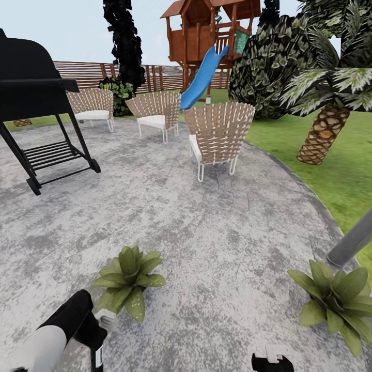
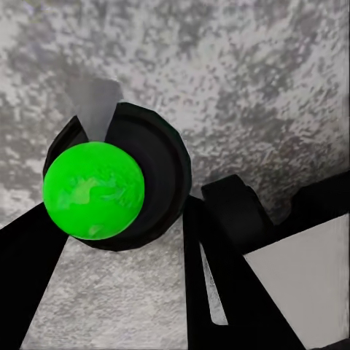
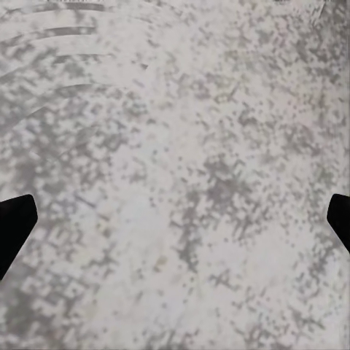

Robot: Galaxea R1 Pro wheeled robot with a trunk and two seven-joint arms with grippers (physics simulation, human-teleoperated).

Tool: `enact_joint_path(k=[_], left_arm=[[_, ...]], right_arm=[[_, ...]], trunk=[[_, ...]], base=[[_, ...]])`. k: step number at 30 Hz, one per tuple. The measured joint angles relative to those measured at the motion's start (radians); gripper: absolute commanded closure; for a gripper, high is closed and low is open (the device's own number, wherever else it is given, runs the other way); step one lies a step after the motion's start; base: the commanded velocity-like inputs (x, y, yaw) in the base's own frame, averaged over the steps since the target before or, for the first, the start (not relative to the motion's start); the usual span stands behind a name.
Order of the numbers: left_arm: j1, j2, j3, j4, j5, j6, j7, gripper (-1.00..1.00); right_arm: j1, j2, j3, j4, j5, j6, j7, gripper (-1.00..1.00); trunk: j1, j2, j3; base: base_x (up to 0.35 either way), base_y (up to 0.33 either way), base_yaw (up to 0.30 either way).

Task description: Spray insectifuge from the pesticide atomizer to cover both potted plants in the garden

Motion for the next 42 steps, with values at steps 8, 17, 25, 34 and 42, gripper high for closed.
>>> enact_joint_path(k=[8,17,25,34,42], left_arm=[[-0.037,0.045,-0.005,0.001,-0.008,0.058,-0.001,1.0],[-0.026,0.086,-0.008,0.002,-0.002,0.058,-0.003,1.0],[-0.031,0.071,-0.006,0.003,-0.002,0.06,-0.001,1.0],[-0.026,0.044,-0.007,0.009,-0.001,0.059,-0.002,1.0],[-0.026,0.039,-0.009,0.01,-0.002,0.058,-0.003,1.0]], right_arm=[[0.0,-0.001,0.0,0.0,-0.003,0.0,-0.001,-1.0],[0.0,-0.001,0.0,0.0,-0.003,0.001,-0.003,-1.0],[0.0,-0.001,0.0,-0.001,-0.003,0.001,-0.001,-1.0],[0.0,-0.001,0.0,-0.001,-0.003,0.001,-0.001,-1.0],[0.0,-0.001,0.0,-0.001,-0.003,0.001,-0.002,-1.0]], trunk=[[0.0,0.0,0.0],[0.0,0.0,0.0],[0.0,0.0,0.0],[0.0,0.0,0.0],[0.0,0.0,0.0]], base=[[0.0,0.0,0.0],[0.0,0.018,0.0],[-0.009,0.28,-0.189],[-0.085,0.299,-0.266],[-0.216,0.258,-0.021]])
